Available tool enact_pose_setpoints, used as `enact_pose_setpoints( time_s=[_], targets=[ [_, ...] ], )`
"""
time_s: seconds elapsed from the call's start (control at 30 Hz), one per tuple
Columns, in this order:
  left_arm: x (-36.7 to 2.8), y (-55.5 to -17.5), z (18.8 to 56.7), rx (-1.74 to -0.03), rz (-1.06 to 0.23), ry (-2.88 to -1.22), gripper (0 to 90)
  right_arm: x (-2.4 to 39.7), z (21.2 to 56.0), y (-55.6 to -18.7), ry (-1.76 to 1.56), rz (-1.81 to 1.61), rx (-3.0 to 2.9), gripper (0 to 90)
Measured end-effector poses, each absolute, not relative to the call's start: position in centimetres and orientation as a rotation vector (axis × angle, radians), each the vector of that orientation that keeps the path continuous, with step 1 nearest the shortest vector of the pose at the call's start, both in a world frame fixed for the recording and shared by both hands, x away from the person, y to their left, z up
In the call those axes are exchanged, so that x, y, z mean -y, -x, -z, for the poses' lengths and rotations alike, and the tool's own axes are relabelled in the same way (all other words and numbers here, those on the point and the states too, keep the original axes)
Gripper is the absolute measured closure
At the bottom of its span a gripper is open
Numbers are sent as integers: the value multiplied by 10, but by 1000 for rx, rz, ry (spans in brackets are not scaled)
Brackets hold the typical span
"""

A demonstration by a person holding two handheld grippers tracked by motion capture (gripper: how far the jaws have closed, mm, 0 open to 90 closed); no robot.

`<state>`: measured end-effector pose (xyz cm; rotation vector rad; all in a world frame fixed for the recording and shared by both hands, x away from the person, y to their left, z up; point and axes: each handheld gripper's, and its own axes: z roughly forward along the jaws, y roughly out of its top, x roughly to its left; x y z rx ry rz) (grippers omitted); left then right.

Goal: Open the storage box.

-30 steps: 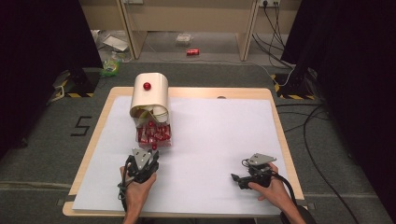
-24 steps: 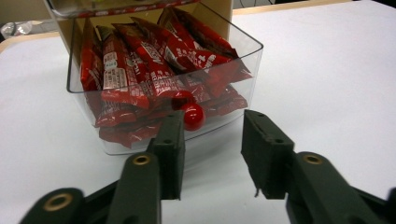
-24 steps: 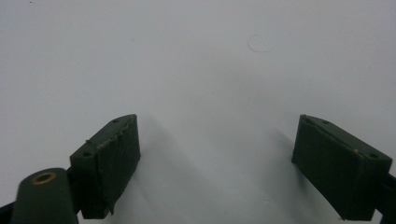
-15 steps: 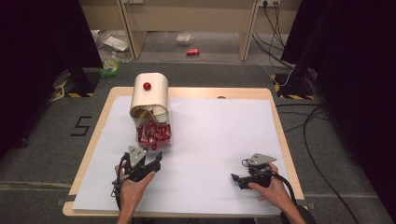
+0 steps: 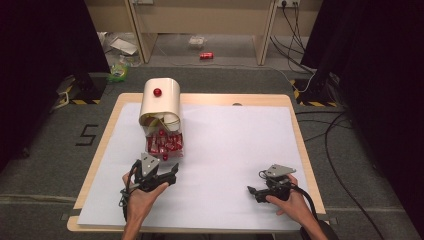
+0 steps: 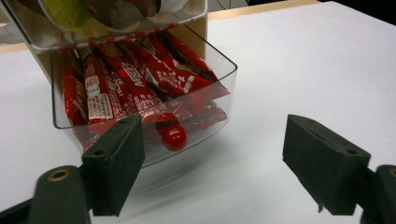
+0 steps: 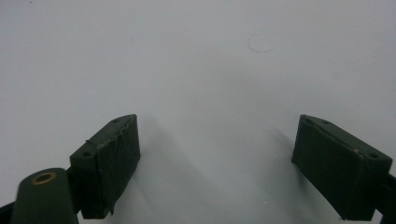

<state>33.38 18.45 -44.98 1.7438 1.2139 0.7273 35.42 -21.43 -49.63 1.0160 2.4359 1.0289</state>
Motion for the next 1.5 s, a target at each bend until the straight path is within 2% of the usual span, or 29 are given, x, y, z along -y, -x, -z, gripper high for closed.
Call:
enact_pose_setpoints(
  time_s=[0.3,1.0,1.5],
  targets=[
    [-182,-339,445,-1165,-737,-1761,162,214,496,-354,-1016,-1028,-2436,153],
    [-185,-365,452,-1134,-726,-1769,170,214,496,-354,-1016,-1029,-2437,152],
    [-186,-353,451,-1147,-705,-1812,200,214,496,-354,-1016,-1028,-2437,152]
  ],
)
